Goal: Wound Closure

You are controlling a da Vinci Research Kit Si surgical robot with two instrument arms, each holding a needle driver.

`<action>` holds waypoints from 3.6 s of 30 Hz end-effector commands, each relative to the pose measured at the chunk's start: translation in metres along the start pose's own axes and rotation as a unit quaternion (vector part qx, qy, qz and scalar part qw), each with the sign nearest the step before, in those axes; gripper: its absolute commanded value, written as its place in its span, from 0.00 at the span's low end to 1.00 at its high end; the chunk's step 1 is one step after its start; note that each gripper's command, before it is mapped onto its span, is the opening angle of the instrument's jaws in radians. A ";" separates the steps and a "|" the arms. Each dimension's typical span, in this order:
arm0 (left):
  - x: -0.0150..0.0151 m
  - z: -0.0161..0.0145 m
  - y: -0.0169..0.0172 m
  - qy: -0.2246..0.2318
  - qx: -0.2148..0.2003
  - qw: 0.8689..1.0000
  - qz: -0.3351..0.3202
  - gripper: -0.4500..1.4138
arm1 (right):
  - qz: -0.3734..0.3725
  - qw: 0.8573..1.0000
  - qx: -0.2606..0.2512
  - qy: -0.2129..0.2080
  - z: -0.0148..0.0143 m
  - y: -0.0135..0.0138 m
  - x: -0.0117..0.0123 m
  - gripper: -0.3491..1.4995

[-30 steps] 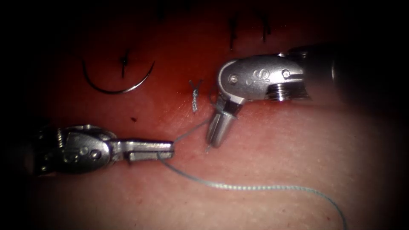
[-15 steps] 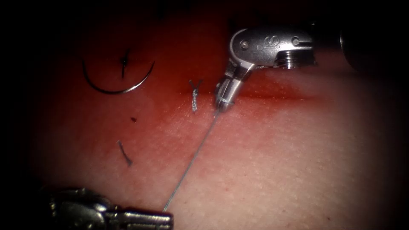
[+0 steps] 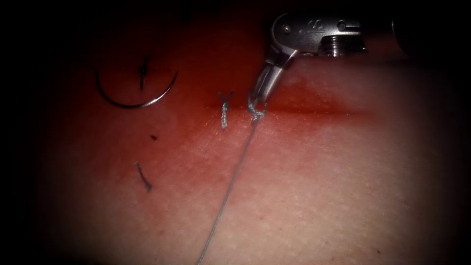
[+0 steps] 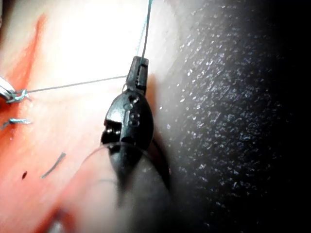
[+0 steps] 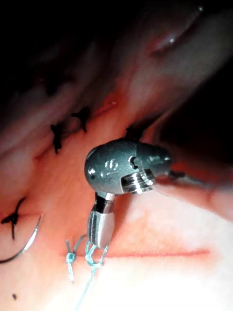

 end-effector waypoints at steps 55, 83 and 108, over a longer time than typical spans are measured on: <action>0.0049 0.0032 0.0002 -0.012 0.001 1.000 0.005 0.00 | 0.064 0.969 -0.239 0.022 -0.0036 0.0025 -0.0040 0.00; 0.0061 -0.0037 -0.0188 -0.050 0.024 0.977 0.204 0.00 | 0.004 0.945 -0.307 0.115 0.0090 -0.0036 0.0073 0.00; -0.0078 -0.0085 -0.0231 -0.012 0.037 0.979 0.198 0.00 | -0.022 0.902 -0.226 0.368 0.0102 -0.0057 0.0086 0.00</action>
